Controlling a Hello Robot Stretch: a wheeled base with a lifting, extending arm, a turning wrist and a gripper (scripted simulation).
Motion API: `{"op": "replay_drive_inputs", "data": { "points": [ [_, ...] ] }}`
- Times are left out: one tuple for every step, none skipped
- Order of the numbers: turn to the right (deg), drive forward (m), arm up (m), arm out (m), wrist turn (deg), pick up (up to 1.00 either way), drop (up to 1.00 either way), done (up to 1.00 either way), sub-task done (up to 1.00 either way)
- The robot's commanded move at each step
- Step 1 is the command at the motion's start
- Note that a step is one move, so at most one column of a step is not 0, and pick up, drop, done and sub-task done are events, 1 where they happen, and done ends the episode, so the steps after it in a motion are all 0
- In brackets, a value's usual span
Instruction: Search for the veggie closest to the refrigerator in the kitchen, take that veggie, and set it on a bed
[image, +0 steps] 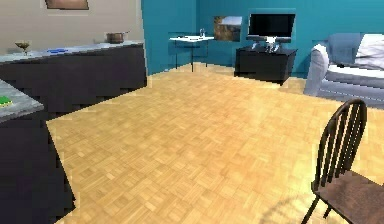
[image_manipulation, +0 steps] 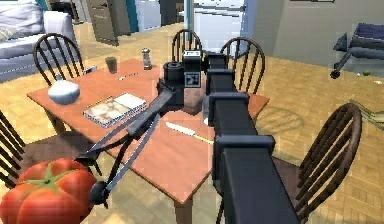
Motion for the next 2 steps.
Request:
{"op": "replay_drive_inputs", "data": {
  "points": [
    [0.0,0.0,0.0,-0.28,0.0,0.0,0.0,0.0,0.0],
    [0.0,1.0,0.0,0.0,0.0,0.0,0.0,0.0,0.0]
  ]
}}
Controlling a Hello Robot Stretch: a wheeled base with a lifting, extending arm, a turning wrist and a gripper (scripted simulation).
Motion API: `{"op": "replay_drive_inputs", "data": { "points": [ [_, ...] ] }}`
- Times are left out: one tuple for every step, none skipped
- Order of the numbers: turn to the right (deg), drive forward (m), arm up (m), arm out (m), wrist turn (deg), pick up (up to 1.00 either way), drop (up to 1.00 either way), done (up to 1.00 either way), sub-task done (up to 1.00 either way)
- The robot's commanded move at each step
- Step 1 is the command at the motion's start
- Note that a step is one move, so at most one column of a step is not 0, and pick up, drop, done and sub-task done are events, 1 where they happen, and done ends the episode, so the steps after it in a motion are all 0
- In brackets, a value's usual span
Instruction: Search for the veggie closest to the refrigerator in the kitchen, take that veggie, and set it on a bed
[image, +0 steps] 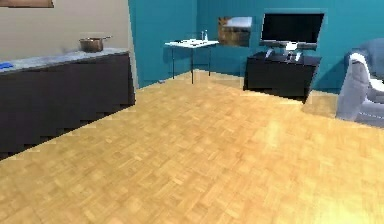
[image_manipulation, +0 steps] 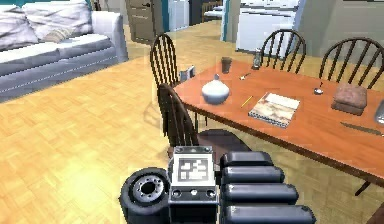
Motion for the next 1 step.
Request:
{"op": "replay_drive_inputs", "data": {
  "points": [
    [0.0,0.25,0.0,0.0,0.0,0.0,0.0,0.0,0.0]
  ]
}}
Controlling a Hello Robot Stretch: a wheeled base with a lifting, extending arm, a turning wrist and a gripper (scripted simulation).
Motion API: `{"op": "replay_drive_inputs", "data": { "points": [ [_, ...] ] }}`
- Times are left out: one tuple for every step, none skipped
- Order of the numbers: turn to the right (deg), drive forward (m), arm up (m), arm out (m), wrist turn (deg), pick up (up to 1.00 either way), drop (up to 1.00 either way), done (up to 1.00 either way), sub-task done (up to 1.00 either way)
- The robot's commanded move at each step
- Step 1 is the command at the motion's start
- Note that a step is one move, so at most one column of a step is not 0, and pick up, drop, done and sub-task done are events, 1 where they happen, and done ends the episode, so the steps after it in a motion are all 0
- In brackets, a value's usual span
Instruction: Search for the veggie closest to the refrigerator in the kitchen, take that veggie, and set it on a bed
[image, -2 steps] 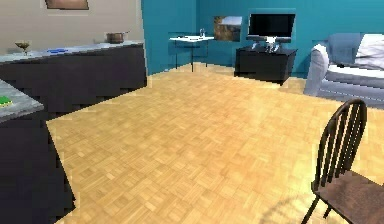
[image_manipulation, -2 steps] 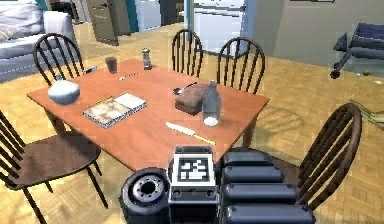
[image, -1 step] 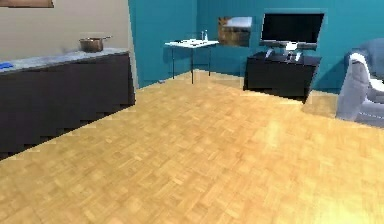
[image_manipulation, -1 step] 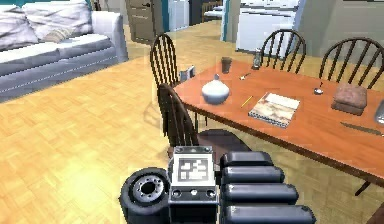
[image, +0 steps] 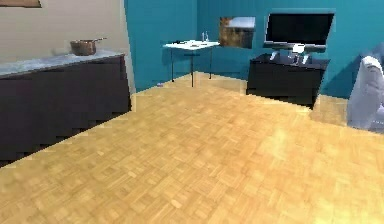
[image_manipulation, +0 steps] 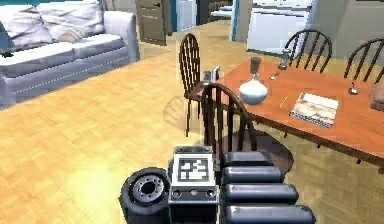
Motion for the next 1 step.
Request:
{"op": "replay_drive_inputs", "data": {
  "points": [
    [45.0,0.0,0.0,0.0,0.0,0.0,0.0,0.0,0.0]
  ]
}}
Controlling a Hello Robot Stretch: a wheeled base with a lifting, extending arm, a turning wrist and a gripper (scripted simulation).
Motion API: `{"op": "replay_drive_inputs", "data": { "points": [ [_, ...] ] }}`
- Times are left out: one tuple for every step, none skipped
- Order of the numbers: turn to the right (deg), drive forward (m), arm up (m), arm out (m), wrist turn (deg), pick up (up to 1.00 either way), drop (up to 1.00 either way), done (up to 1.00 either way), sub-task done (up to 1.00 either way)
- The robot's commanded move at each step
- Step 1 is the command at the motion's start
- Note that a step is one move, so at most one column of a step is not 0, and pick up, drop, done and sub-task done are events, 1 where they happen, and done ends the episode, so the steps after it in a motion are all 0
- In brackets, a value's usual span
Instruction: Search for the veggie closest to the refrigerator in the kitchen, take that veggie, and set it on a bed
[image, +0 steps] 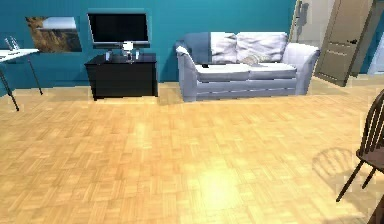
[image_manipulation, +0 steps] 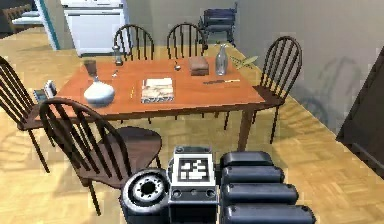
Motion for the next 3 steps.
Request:
{"op": "replay_drive_inputs", "data": {
  "points": [
    [3.0,0.0,0.0,0.0,0.0,0.0,0.0,0.0,0.0],
    [0.0,0.6,0.0,0.0,0.0,0.0,0.0,0.0,0.0],
    [27.0,0.0,0.0,0.0,0.0,0.0,0.0,0.0,0.0]
  ]
}}
